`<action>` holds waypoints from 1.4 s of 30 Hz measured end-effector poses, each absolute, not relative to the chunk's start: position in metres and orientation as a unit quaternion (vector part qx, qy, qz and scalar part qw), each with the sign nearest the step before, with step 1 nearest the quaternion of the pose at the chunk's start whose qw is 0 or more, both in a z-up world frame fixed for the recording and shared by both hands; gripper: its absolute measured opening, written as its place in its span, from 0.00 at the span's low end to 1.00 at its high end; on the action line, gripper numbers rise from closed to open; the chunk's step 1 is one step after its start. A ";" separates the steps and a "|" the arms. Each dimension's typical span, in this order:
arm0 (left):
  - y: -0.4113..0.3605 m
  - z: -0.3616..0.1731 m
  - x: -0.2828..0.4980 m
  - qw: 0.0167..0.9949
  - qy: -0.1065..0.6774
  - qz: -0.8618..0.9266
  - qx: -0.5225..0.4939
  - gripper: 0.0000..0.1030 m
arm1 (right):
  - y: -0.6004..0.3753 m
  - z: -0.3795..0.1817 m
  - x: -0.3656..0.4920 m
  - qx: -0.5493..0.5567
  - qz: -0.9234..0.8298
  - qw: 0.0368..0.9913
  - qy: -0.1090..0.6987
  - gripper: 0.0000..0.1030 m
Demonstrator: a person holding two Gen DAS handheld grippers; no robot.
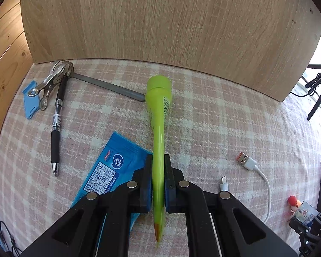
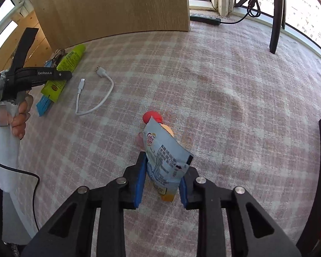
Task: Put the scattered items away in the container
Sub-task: 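Grasp the green tube with the left gripper while the right grasps the snack packet, then carry the green tube and snack packet to the black tray and release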
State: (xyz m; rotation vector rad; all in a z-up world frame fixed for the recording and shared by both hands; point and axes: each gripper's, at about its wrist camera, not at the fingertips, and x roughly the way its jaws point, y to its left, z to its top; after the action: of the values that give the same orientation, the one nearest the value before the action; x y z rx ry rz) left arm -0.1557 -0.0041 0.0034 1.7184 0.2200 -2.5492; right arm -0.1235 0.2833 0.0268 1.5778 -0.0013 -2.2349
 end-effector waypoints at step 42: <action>0.244 0.132 -0.162 -0.224 -0.005 -0.842 0.491 0.07 | 0.494 0.126 -0.076 0.453 -0.881 -0.017 -0.134 0.16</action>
State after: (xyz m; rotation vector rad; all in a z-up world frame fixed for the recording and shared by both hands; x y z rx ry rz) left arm -0.1615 0.2444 0.1319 1.8116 -0.0172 -3.1041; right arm -0.0760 0.4936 0.1257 1.4382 -0.4267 -2.7998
